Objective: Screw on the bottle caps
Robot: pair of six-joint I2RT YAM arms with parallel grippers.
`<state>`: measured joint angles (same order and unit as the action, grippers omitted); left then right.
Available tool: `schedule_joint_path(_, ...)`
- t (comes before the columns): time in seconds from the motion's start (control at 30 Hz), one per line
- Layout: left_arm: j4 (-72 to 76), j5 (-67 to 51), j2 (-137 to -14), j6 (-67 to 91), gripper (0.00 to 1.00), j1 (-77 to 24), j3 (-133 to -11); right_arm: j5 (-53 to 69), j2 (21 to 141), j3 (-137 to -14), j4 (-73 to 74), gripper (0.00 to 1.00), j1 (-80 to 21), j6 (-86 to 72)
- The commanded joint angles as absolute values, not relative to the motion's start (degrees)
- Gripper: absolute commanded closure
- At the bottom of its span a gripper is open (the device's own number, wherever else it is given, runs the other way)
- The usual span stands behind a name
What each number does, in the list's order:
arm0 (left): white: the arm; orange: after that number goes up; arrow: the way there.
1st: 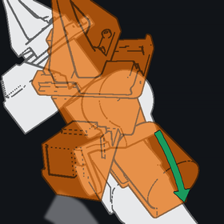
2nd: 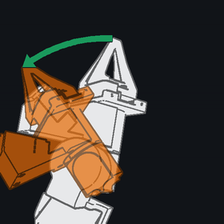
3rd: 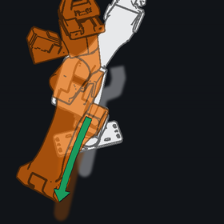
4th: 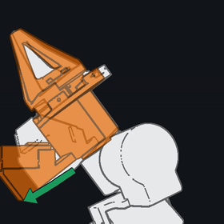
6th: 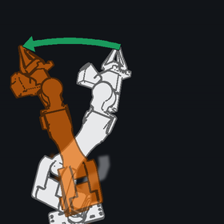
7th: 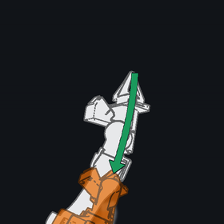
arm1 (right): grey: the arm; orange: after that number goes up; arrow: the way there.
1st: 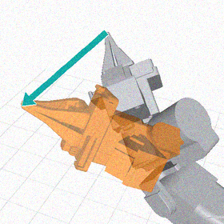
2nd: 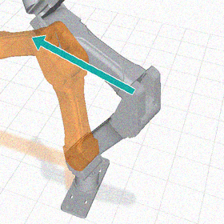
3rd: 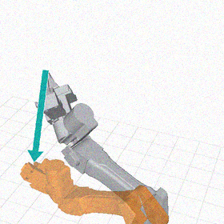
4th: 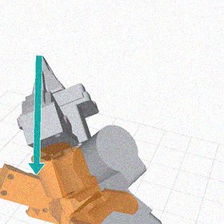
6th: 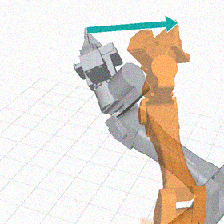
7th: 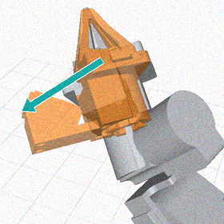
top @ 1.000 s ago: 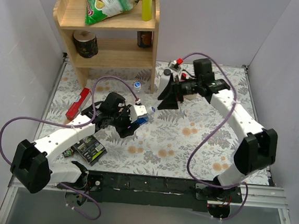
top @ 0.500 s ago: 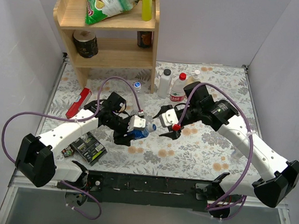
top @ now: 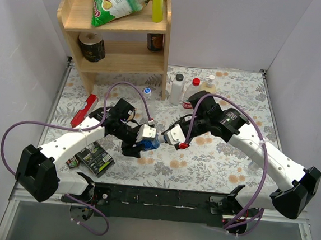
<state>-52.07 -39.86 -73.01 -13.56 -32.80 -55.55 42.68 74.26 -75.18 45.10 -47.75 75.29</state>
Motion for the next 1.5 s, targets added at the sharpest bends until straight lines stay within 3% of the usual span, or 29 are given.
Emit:
schedule_joint_path(0.0, -50.1, -42.5, -70.8, -12.1, 1.00, -32.7, -56.9, 42.6, 74.6, -76.7, 42.4, 0.73, -48.5, 72.2)
schedule_joint_path(0.1, -43.3, -39.3, -69.5, -7.0, 1.00, -33.0, -55.3, 41.2, 76.7, -77.3, 34.6, 0.89, -48.3, 56.0)
schedule_joint_path(0.2, -32.0, -29.9, -67.1, 2.0, 1.00, -34.6, -53.3, 41.7, 82.1, -82.5, 32.2, 0.99, -45.7, 34.2)
schedule_joint_path(0.37, -23.1, -14.9, -67.4, 11.0, 1.00, -36.2, -53.0, 55.2, 89.5, -80.7, 18.9, 0.99, -37.4, -9.9)
schedule_joint_path(0.47, -21.9, -11.4, -67.9, 12.5, 1.00, -36.3, -52.5, 56.3, 93.6, -82.7, 19.6, 0.99, -35.6, -12.5)
schedule_joint_path(0.57, -23.6, -10.6, -67.6, 13.1, 1.00, -36.3, -51.9, 58.4, 93.7, -84.1, 17.2, 0.78, -33.9, -9.7)
schedule_joint_path(0.63, -26.4, -13.4, -66.4, 11.5, 1.00, -35.8, -52.3, 61.3, 91.0, -84.5, 14.8, 0.43, -31.5, -6.8)
schedule_joint_path(0.7, -32.2, -21.9, -65.3, 8.9, 1.00, -33.6, -53.4, 62.7, 86.3, -82.9, 12.7, 0.23, -28.9, -0.4)
schedule_joint_path(0.8, -42.1, -36.7, -63.9, 0.7, 1.00, -29.4, -56.4, 66.9, 78.7, -75.9, 4.6, 0.13, -27.3, 3.8)
schedule_joint_path(0.93, -48.9, -43.8, -65.9, -3.5, 1.00, -28.6, -60.9, 72.6, 73.2, -68.1, -9.6, 0.11, -27.9, 0.3)
schedule_joint_path(1.17, -51.0, -50.4, -68.9, -0.6, 1.00, -28.7, -65.1, 72.6, 73.2, -64.4, -18.6, 0.14, -31.2, -2.1)
schedule_joint_path(1.47, -50.8, -49.4, -70.4, -0.4, 1.00, -28.9, -67.0, 70.5, 75.5, -60.8, -40.6, 0.32, -31.4, -19.7)
